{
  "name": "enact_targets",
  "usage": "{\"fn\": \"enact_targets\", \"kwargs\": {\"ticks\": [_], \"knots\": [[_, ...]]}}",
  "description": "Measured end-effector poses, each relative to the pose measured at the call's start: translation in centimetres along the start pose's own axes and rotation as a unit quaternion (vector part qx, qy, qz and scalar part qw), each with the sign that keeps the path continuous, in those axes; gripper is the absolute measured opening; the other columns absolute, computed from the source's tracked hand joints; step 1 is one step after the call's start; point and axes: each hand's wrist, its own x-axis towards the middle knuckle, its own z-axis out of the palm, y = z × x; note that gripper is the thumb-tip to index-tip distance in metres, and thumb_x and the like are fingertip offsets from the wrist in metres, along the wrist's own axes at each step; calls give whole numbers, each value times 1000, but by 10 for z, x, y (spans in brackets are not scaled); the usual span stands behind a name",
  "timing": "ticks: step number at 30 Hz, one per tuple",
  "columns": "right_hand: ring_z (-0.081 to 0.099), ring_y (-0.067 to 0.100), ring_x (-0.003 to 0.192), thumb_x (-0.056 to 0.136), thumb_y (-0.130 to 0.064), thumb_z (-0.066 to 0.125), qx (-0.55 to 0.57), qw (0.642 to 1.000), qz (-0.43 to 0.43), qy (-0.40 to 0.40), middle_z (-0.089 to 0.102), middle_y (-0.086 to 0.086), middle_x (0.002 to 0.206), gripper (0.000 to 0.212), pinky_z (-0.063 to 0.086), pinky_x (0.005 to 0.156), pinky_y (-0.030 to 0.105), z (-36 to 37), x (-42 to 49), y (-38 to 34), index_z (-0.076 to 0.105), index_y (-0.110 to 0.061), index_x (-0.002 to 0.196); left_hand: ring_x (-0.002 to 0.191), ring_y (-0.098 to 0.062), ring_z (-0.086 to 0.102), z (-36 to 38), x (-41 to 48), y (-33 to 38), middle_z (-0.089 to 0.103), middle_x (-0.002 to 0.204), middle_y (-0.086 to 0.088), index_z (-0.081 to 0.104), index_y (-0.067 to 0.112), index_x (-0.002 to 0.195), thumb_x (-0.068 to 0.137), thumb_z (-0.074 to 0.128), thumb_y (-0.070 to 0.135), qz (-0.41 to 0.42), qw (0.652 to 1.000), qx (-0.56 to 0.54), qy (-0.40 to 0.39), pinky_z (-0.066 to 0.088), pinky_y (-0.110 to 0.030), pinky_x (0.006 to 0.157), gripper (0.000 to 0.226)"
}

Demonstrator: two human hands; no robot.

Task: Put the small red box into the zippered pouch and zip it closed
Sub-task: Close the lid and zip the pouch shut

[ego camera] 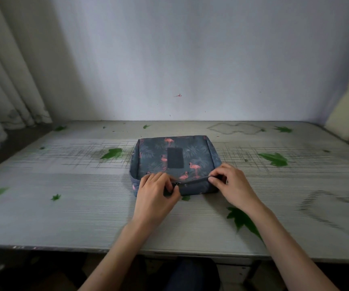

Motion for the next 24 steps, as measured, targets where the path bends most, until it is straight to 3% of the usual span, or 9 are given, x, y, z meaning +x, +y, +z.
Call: {"fn": "enact_targets", "kwargs": {"ticks": [20,24], "knots": [[49,7,82,83,-19,62,4,1000,5,4,55,-5,89,8,30,66,8,-1,-1,0,67,-15,88,79,-20,58,-5,-1,-5,66,77,0,42,19,63,76,66,19,14,1000,-5,9,33,-23,84,27],[48,6,81,84,-20,62,10,1000,6,-1,55,-5,89,8,30,65,8,-3,-2,1,66,-15,89,89,-15,59,-11,-3,-17,66,88,6,52,17,77,78,66,36,23,1000,0,6,21,-24,101,24]]}}
